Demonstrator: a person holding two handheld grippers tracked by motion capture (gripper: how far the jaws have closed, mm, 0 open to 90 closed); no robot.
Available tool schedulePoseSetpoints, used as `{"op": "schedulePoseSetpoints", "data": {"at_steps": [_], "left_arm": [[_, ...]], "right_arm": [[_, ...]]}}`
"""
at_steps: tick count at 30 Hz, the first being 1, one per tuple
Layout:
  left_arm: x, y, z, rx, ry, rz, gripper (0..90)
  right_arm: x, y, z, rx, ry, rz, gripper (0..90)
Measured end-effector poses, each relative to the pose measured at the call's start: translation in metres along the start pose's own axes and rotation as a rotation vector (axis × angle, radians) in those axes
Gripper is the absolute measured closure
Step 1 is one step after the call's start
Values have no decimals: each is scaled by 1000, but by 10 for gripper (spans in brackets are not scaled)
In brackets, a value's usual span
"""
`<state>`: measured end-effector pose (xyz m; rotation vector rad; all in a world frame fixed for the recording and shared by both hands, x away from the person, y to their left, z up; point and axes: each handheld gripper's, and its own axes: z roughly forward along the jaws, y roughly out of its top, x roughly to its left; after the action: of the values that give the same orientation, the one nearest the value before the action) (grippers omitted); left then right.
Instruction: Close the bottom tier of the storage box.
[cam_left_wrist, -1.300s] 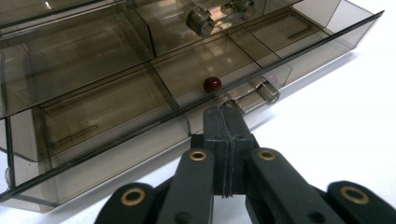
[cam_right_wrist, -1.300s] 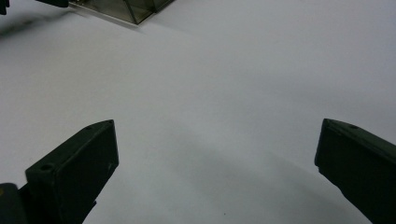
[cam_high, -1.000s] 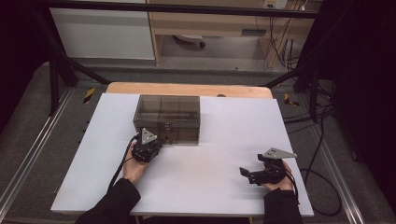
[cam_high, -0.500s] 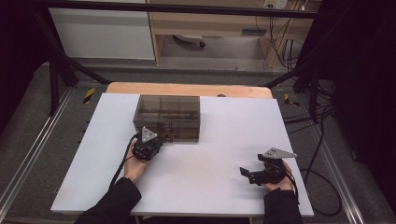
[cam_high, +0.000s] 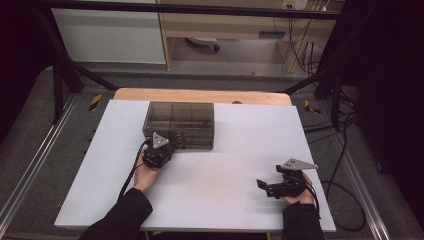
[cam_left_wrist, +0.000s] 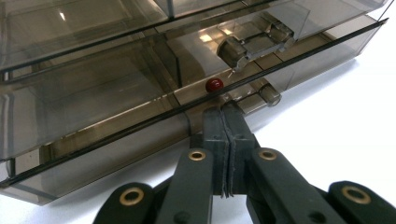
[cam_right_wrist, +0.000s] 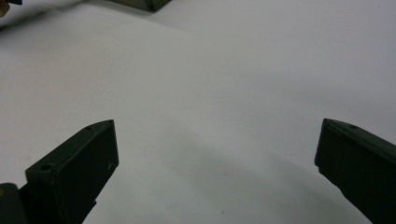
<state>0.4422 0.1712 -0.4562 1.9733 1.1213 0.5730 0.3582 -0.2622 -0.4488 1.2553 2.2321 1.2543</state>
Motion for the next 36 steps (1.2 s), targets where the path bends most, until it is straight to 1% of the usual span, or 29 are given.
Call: {"op": "schedulePoseSetpoints", "data": {"at_steps": [10,18,25,28,29,32,36], "left_arm": [[2,2,3,5,-1,-8,892],[3,3,3,-1,11,-14,892],[1,2,2,7,21,10,891],[0,2,-3,25,25,28,889],[-1,1,-5,23,26,34,888],[-2,-1,-15,19,13,45,888],[-2,-6,-29,21,-18,45,872]], "right_arm": [[0,0,0,2,0,-2,1],[0,0,0,-2,1,0,1],[1,0,0,2,2,-2,1],[0,0,0,0,1,-2,1],[0,0,0,-1,2,0,1],[0,0,0,-1,3,1,1],[0,0,0,0,4,-2,1]]}}
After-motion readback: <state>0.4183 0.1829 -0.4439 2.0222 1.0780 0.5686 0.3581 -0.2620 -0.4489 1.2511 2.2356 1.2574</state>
